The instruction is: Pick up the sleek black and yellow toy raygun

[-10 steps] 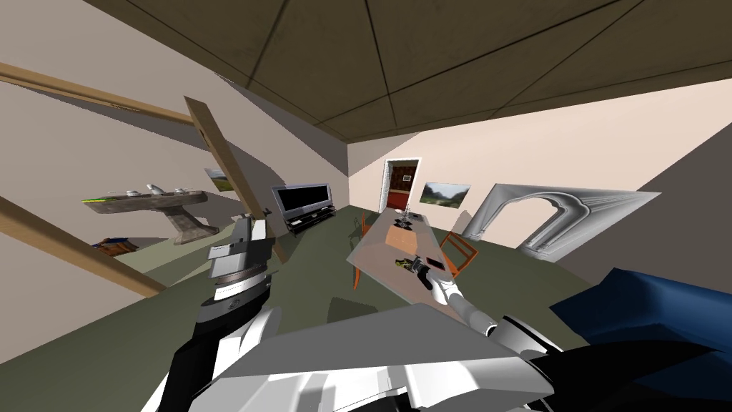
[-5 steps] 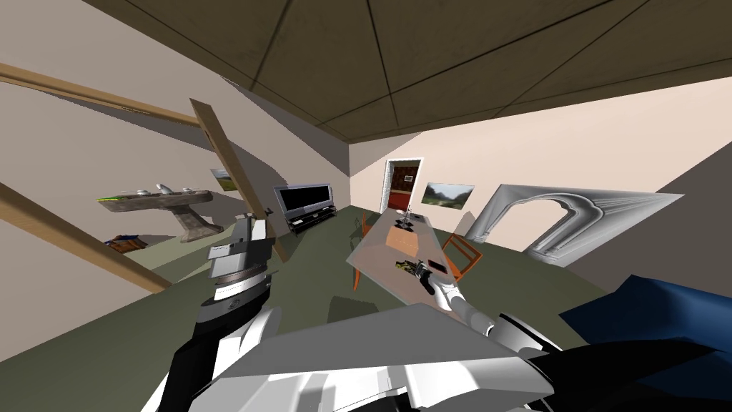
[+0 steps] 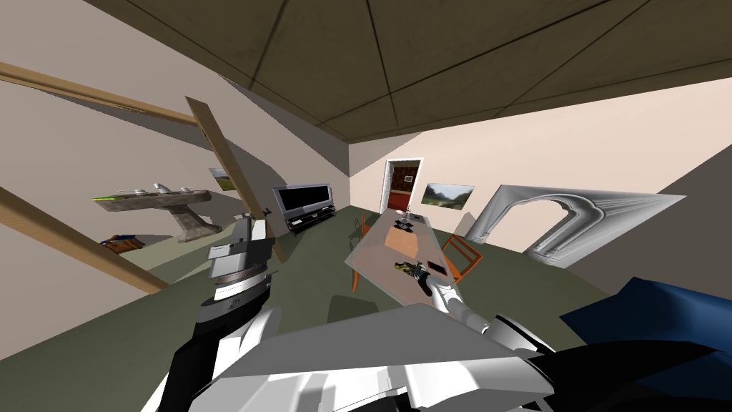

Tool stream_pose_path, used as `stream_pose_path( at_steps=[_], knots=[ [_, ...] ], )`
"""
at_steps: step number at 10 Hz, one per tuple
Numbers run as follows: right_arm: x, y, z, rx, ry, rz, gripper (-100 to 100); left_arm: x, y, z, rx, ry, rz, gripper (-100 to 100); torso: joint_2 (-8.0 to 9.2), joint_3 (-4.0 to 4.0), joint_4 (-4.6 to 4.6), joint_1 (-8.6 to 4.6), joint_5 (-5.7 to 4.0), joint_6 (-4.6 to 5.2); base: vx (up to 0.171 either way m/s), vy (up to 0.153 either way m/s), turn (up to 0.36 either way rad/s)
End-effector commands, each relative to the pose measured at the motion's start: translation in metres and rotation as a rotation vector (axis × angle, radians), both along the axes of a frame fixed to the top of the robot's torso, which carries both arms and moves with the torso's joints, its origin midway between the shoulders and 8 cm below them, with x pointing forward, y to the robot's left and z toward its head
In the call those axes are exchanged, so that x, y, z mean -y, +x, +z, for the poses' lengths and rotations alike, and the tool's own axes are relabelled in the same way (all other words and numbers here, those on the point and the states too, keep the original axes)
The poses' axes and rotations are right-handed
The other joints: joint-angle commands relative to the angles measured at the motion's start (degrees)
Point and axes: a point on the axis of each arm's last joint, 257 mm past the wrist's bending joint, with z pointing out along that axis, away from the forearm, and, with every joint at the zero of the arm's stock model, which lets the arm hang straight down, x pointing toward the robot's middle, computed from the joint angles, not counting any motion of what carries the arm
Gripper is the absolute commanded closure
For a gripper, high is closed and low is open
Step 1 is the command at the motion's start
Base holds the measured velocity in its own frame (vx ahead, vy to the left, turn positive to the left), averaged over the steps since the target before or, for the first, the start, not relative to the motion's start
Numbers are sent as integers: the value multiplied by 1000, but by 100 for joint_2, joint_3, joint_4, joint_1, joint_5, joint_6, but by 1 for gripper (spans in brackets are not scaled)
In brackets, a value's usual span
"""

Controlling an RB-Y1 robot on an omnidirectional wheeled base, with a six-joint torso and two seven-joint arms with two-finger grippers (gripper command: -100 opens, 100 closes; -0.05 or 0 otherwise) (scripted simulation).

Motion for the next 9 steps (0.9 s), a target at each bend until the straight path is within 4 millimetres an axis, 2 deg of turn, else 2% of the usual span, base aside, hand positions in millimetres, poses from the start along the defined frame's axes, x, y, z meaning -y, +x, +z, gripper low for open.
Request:
stream_pose_path(
  at_steps=[1, 3, 5, 6, 9],
  knots=[
    [-9, 0, -2, 1, -2, -2, -100, 0, 0, 0, 0, 0, 0, 0, 0, 0, 0, 0, 0, 0, 30, -66, -2],
    [-23, 2, -7, 1, -2, -1, -100, 0, 0, 0, 0, 0, 0, 0, -3, -2, -1, -5, -1, 0, 38, -89, -5],
    [-21, 2, -7, 1, 0, 1, -100, 0, 0, 0, 0, 0, 0, 0, 0, 0, 0, 2, 0, 0, 18, -40, 4],
    [-21, 2, -7, 1, -2, 0, 100, 0, 0, 0, 0, 0, 0, 0, 5, 2, 1, 15, 2, 0, 0, 0, 0],
    [-22, 1, -7, 0, -1, 0, 100, 0, 0, 0, 0, 0, 0, 0, 12, 8, 5, 28, 10, 0, 0, 0, 0]
  ],
)
